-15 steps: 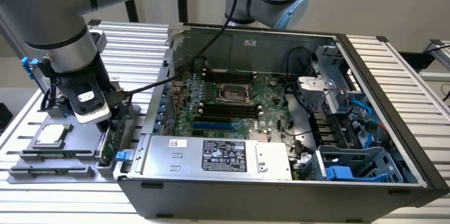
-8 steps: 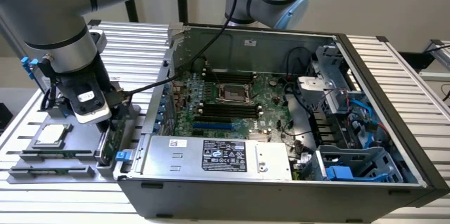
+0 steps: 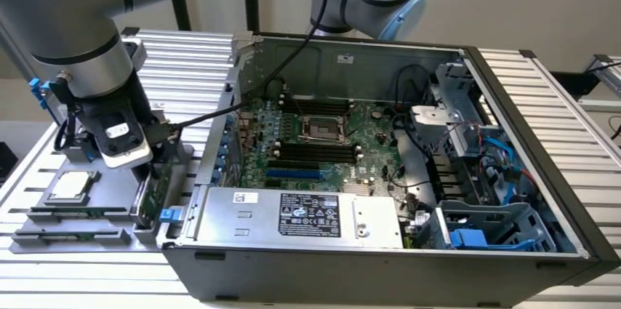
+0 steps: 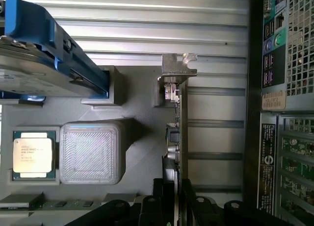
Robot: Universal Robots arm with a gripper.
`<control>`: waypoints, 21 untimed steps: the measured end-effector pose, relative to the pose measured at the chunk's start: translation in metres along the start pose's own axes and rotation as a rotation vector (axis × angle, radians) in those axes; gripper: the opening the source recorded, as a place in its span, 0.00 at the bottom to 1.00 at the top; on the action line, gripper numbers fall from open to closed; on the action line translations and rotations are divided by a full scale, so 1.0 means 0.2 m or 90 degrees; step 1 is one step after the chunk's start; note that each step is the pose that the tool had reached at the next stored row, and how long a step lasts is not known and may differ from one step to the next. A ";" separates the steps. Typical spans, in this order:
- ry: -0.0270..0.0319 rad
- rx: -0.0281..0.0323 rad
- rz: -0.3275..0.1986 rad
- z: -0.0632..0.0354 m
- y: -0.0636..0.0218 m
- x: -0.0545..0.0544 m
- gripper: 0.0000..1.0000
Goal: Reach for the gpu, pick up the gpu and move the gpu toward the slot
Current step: 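Pick up the gpu and move the gpu toward the slot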
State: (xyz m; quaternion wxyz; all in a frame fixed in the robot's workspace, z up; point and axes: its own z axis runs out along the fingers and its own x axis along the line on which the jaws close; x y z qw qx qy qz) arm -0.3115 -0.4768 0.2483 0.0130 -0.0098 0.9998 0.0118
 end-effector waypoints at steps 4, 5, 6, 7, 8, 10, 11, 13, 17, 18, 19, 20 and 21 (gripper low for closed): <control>0.0000 -0.0001 0.000 -0.019 0.000 0.00 0.26; 0.0001 0.0000 0.000 -0.025 0.000 0.00 0.26; 0.0001 0.0000 0.000 -0.031 0.001 0.00 0.26; 0.0001 0.0000 0.000 -0.038 0.001 0.00 0.26; 0.0001 -0.0001 0.000 -0.046 0.001 0.00 0.26; 0.0003 -0.0002 0.000 -0.064 0.002 0.00 0.26; 0.0004 -0.0002 0.000 -0.076 0.002 0.00 0.26; 0.0007 -0.0004 0.000 -0.101 0.002 0.00 0.26; 0.0016 -0.0011 0.000 -0.158 0.004 -0.01 0.26; 0.0020 -0.0010 0.000 -0.176 0.004 -0.01 0.26; 0.0024 -0.0012 0.000 -0.195 0.004 -0.01 0.26; 0.0028 -0.0012 0.000 -0.215 0.005 -0.01 0.26; 0.0032 -0.0013 0.000 -0.236 0.005 -0.01 0.26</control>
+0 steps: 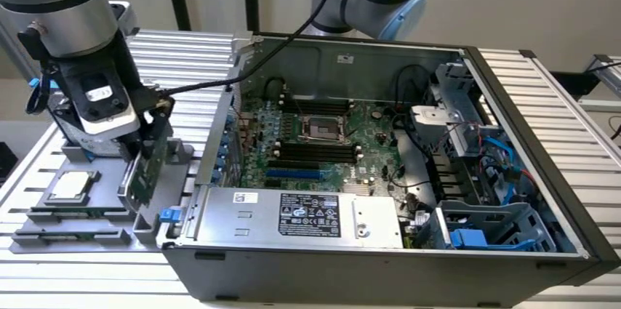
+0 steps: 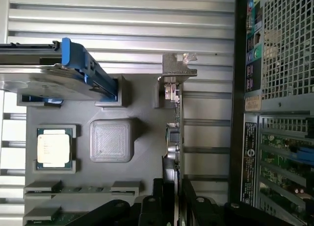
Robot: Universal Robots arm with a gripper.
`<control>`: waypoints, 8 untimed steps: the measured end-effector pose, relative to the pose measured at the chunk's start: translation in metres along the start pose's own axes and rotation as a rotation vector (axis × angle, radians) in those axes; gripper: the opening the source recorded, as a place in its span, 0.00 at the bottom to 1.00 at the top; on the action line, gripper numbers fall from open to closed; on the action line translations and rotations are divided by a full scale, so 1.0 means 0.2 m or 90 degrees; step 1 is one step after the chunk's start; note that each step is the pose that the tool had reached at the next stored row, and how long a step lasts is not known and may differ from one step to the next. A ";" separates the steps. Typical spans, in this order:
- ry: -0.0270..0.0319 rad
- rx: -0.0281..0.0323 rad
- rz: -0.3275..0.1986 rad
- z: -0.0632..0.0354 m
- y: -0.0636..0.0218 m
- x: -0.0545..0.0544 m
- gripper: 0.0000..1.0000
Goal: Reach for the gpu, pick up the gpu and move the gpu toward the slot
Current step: 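Pick up the gpu and move the gpu toward the slot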
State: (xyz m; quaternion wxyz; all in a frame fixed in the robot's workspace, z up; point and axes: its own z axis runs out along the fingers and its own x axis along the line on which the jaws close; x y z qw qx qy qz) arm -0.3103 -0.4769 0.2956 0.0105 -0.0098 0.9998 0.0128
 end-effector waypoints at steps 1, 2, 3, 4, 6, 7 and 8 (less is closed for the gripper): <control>0.0003 -0.0001 0.000 -0.023 0.001 0.00 0.26; 0.0005 -0.0003 0.000 -0.045 0.001 -0.01 0.26; 0.0006 -0.0004 0.000 -0.067 0.002 -0.01 0.26; 0.0008 -0.0005 0.000 -0.089 0.002 -0.01 0.26; 0.0012 -0.0006 0.000 -0.136 0.003 -0.02 0.26; 0.0013 -0.0006 0.000 -0.158 0.004 -0.03 0.26; 0.0015 -0.0008 0.000 -0.180 0.004 -0.03 0.26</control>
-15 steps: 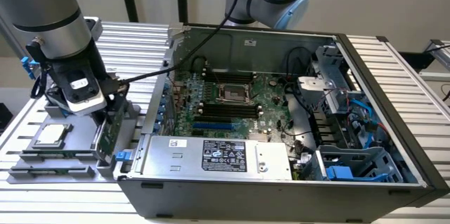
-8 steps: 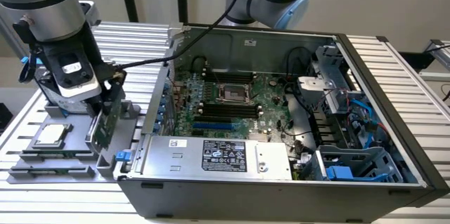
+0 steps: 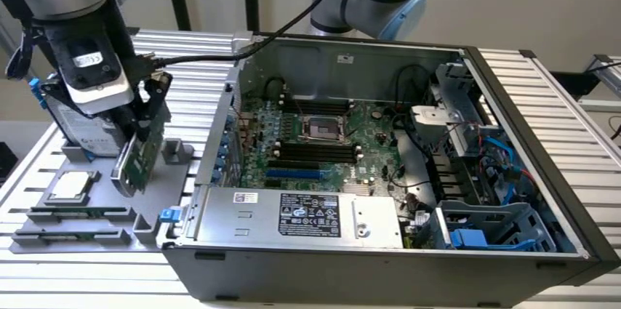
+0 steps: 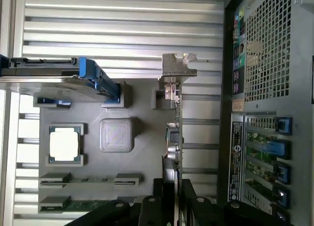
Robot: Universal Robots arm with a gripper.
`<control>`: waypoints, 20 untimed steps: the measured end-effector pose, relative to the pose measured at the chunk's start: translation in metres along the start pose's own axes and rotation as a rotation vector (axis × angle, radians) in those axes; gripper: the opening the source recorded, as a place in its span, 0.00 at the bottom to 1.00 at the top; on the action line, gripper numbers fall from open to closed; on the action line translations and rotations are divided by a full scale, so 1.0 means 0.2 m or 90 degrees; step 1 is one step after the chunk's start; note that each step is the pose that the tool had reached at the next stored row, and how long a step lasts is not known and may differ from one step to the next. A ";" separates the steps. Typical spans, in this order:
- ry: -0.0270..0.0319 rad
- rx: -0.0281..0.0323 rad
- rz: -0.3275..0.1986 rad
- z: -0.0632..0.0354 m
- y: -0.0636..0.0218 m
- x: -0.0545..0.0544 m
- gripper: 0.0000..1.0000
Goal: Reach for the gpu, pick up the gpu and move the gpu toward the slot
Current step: 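Pick up the gpu and move the gpu toward the slot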
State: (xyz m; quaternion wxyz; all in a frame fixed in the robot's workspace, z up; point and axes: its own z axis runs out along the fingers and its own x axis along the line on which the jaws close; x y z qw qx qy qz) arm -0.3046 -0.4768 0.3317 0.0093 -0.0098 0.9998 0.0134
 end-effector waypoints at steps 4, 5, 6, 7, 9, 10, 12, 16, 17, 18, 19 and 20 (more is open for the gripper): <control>0.0011 0.0000 0.000 -0.090 0.002 -0.04 0.26; 0.0013 0.0000 0.000 -0.112 0.002 -0.05 0.26; 0.0017 -0.0002 0.000 -0.135 0.002 -0.07 0.26; 0.0023 -0.0002 0.000 -0.158 0.003 -0.09 0.26; 0.0034 -0.0006 0.000 -0.202 0.003 -0.13 0.26; 0.0041 -0.0007 0.000 -0.224 0.003 -0.16 0.26; 0.0054 -0.0012 0.000 -0.269 0.003 -0.20 0.26; 0.0079 -0.0020 0.000 -0.358 0.004 -0.30 0.26; 0.0084 -0.0023 0.000 -0.381 0.004 -0.32 0.26; 0.0090 -0.0026 0.000 -0.403 0.004 -0.34 0.26; 0.0097 -0.0029 0.000 -0.424 0.004 -0.36 0.26; 0.0103 -0.0033 0.000 -0.445 0.005 -0.39 0.26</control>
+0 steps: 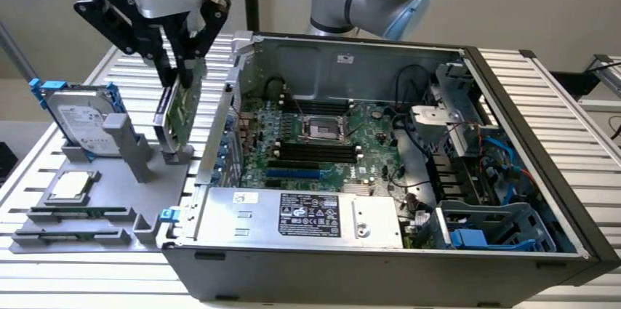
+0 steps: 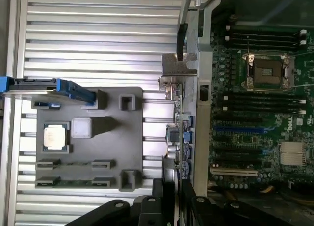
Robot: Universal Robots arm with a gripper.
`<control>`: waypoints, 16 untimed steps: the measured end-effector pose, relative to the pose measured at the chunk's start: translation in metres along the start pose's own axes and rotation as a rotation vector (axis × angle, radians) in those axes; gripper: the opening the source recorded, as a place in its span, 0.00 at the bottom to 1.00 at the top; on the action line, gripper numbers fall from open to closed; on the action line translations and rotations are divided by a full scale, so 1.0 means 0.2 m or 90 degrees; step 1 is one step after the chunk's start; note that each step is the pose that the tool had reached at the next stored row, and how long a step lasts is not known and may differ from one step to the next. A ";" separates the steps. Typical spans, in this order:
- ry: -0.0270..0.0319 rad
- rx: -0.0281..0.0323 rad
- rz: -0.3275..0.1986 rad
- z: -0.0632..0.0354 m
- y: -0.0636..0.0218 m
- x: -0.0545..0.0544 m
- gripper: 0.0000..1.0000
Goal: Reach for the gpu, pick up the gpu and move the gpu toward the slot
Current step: 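Pick up the gpu and move the gpu toward the slot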
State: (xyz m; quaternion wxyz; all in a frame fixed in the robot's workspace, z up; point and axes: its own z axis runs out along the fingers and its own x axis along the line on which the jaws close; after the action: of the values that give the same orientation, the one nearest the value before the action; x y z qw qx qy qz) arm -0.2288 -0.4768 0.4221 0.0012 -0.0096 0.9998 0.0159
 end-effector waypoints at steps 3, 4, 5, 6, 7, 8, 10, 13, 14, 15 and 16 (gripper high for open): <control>0.0028 -0.0010 0.000 -0.046 0.000 -0.07 0.26; 0.0039 -0.0014 0.000 -0.052 0.000 -0.09 0.26; 0.0048 -0.0016 0.000 -0.056 -0.001 -0.11 0.26; 0.0057 -0.0019 0.000 -0.058 -0.001 -0.14 0.26; 0.0066 -0.0021 0.000 -0.059 -0.001 -0.16 0.26; 0.0072 -0.0022 0.000 -0.058 -0.002 -0.18 0.26; 0.0085 -0.0022 0.000 -0.058 -0.003 -0.23 0.26; 0.0101 -0.0022 0.000 -0.059 -0.004 -0.30 0.26; 0.0106 -0.0023 0.000 -0.058 -0.004 -0.32 0.26; 0.0112 -0.0023 0.000 -0.058 -0.005 -0.34 0.26; 0.0118 -0.0023 0.000 -0.058 -0.005 -0.37 0.26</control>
State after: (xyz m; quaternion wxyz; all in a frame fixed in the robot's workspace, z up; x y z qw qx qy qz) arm -0.1557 -0.4768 0.4338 -0.0081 -0.0095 0.9998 0.0176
